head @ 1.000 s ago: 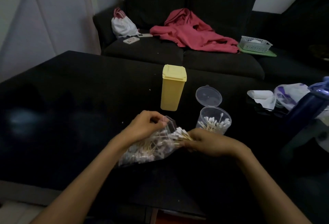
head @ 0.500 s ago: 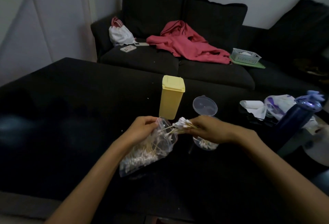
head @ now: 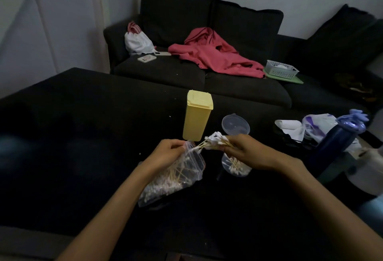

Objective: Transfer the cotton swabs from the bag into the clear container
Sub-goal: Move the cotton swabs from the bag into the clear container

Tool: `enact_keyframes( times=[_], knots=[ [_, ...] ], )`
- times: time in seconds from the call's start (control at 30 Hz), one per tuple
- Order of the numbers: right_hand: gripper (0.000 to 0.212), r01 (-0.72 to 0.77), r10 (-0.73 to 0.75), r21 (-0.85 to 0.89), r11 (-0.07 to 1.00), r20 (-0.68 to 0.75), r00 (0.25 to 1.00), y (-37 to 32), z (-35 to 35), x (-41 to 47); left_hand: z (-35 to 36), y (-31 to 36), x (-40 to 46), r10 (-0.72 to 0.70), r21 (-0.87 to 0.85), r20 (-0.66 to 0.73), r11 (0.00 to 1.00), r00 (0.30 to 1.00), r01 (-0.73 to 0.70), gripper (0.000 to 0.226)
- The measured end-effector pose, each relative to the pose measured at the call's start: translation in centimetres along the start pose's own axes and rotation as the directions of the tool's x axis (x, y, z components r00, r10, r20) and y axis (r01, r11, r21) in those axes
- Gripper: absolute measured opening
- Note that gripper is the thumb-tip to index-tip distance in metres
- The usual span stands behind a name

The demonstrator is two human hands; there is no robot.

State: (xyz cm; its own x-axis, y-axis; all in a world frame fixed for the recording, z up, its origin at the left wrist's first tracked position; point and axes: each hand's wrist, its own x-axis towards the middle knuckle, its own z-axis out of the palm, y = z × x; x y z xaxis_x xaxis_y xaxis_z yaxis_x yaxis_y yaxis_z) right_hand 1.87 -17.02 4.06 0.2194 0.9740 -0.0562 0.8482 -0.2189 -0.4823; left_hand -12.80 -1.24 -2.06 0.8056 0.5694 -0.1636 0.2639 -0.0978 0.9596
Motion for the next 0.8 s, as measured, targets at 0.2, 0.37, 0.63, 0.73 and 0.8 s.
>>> enact_keyframes(
  times=[0.2,0.37,0.63,0.73,0.8],
  knots=[
    [0.031,0.008,-0.008,-0.020,1.000,-0.025,1.000,0.2,-0.2,-0.2,0.1,-0.3,0.2,0.016,-0.002,-0.001,1.000,1.000,-0.016,0.031],
    [0.030,-0.004,0.004,-0.020,1.000,-0.024,1.000,0.4,-0.3,-0.3,0.2,-0.1,0.0,0.004,-0.016,0.036,1.000,0.999,-0.004,0.030],
    [0.023,-0.009,0.007,-0.014,1.000,-0.077,0.997,0.7,-1.4,-0.7,0.2,-0.1,0.0,-0.004,0.007,0.031,1.000,1.000,0.004,0.031],
    [0.026,-0.019,0.015,-0.033,0.999,-0.104,0.994,1.4,-2.3,-1.1,0.3,-0.2,0.1,0.001,0.047,0.027,0.999,1.000,-0.002,0.033],
    [0.025,-0.044,0.040,-0.030,0.999,-0.123,0.992,2.4,-3.0,-1.5,0.5,-0.3,0.5,-0.009,0.067,0.030,0.998,1.000,0.007,0.032]
  ],
)
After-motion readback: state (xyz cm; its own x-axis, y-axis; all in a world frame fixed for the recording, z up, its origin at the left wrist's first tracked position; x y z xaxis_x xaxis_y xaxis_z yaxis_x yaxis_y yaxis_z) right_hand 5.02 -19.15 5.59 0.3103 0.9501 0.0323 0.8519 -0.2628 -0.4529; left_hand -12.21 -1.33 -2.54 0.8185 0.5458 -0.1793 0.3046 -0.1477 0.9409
